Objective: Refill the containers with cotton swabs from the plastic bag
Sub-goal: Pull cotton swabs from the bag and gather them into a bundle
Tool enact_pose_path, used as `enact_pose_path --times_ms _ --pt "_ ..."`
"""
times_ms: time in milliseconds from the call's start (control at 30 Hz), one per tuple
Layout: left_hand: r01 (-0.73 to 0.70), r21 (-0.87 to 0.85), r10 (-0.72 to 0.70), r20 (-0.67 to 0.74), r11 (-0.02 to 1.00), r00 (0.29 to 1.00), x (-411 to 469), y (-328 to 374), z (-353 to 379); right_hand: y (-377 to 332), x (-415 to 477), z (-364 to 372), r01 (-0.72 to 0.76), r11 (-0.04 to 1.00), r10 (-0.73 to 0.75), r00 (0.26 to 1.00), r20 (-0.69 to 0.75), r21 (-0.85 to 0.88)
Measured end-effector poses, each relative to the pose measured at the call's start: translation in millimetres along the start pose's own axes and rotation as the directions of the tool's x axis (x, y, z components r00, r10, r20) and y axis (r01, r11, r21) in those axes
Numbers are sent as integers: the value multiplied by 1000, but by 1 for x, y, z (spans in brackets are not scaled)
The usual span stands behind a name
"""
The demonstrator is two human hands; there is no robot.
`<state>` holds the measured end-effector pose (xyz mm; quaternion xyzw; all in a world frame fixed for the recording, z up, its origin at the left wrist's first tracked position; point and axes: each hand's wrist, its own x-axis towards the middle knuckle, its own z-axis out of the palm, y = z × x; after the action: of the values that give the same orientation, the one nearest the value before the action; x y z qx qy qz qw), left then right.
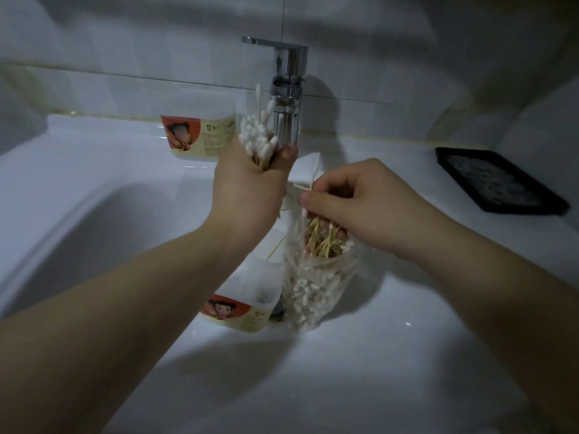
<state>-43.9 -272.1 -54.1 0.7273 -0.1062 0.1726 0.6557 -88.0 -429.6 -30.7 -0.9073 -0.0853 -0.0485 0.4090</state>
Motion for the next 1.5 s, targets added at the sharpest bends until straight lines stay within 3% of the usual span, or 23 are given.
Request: enact_pose_path --times_ms 133,367,500,633,700,900,1033,1500 --pt "27 -77 -27 -2 997 1000 0 2 2 0 -1 1 -2 998 5 999 51 -57" --pt "217 -356 -270 -106 909 957 13 -2 -2 6 5 -2 -60 996 62 998 -31 60" --pt "240 -251 -224 93 938 970 6 -2 1 7 5 0 -68 990 77 995 -69 122" --pt "178 -122 -134 301 977 944 -5 1 4 6 4 1 -50 996 53 998 -44 68" --pt "191 -100 -148 332 977 932 -6 0 3 5 4 1 -30 999 31 999 -23 31" --pt "272 -212 -231 197 939 953 0 0 4 5 3 -8 -87 982 88 996 2 166" --pt "267 -191 -247 126 945 961 1 2 3 5 4 -17 -30 989 36 999 -39 143" --pt "244 -262 -210 150 934 966 0 7 5 2 1 -32 134 976 -104 979 -175 171"
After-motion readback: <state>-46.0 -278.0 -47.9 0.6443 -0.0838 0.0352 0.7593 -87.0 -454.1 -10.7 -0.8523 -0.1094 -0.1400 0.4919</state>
